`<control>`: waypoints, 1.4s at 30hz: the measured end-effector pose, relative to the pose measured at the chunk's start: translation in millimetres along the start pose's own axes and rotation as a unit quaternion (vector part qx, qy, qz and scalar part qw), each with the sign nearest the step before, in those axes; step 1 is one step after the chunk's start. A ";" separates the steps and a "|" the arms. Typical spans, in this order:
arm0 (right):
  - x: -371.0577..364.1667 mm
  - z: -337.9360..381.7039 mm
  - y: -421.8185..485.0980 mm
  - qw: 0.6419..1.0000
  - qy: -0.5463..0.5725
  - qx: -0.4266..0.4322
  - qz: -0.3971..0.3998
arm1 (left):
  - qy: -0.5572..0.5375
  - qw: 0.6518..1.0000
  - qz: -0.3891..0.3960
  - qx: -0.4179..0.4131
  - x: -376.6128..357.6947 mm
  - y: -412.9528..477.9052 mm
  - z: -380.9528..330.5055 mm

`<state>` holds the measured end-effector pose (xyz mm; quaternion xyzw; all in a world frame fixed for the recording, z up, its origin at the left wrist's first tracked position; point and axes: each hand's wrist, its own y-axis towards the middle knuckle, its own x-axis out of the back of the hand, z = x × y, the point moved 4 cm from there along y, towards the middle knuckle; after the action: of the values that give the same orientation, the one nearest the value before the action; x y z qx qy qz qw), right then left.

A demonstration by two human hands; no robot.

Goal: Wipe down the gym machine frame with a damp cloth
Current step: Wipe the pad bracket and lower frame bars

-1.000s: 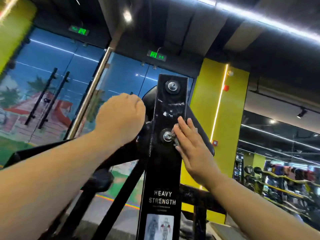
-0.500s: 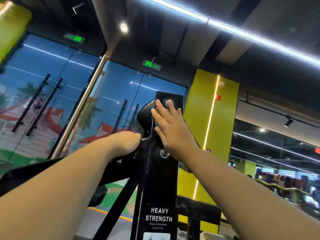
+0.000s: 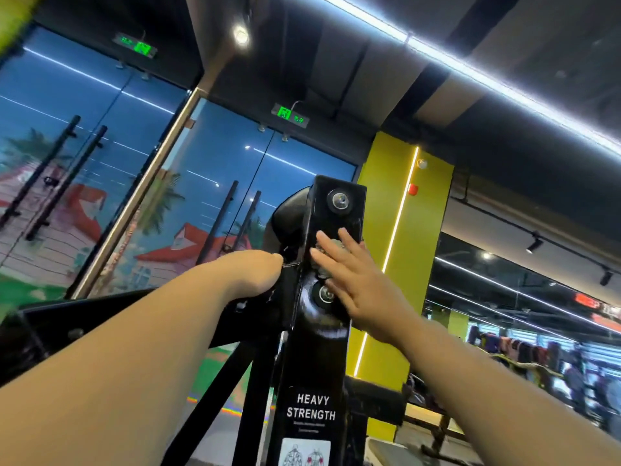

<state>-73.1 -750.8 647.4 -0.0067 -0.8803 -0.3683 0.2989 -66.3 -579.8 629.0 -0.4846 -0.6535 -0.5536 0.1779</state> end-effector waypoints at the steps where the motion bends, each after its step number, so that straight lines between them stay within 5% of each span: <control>1: 6.9 -13.3 0.7 1.000 -0.007 -0.011 -0.008 | 0.010 1.000 -0.001 -0.004 1.1 -1.2 -1.0; 5: 9.8 -1.7 28.4 0.984 0.015 -0.165 -0.069 | 0.034 0.999 -0.004 -0.009 5.4 -6.9 -2.5; 11: -1.8 4.8 16.8 0.998 -0.063 -0.014 -0.007 | 0.069 0.997 -0.003 -0.037 3.4 -5.1 -1.6; 15: -0.3 13.8 28.2 0.976 0.006 -0.209 -0.054 | 0.083 0.996 -0.021 -0.036 3.0 -7.8 0.5; 20: -5.1 20.7 12.1 0.997 -0.049 -0.049 0.039 | 0.161 0.981 -0.031 -0.108 -1.3 -0.2 -3.6; 24: -2.0 24.6 30.8 0.972 0.000 -0.228 -0.056 | 0.159 0.979 -0.048 -0.114 0.8 -0.7 -1.9; 29: -8.4 28.4 20.5 0.992 -0.047 -0.110 0.027 | 0.161 0.977 -0.054 -0.133 4.5 -4.2 -5.1; 33: -7.1 26.6 26.6 0.965 -0.003 -0.258 -0.046 | 0.168 0.975 -0.052 -0.134 -0.8 -2.1 -1.1; 37: -18.1 38.2 10.0 0.990 -0.035 -0.135 -0.007 | 0.177 0.971 -0.072 -0.144 -4.2 0.7 -3.8; 42: -8.6 23.5 32.6 0.944 0.009 -0.319 -0.081 | 0.218 0.965 -0.053 -0.137 -5.4 1.9 -1.7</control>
<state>-70.7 -710.0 650.9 -0.0274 -0.7114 -0.6530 0.2585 -62.7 -583.9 626.5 -0.3363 -0.5417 -0.7386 0.2187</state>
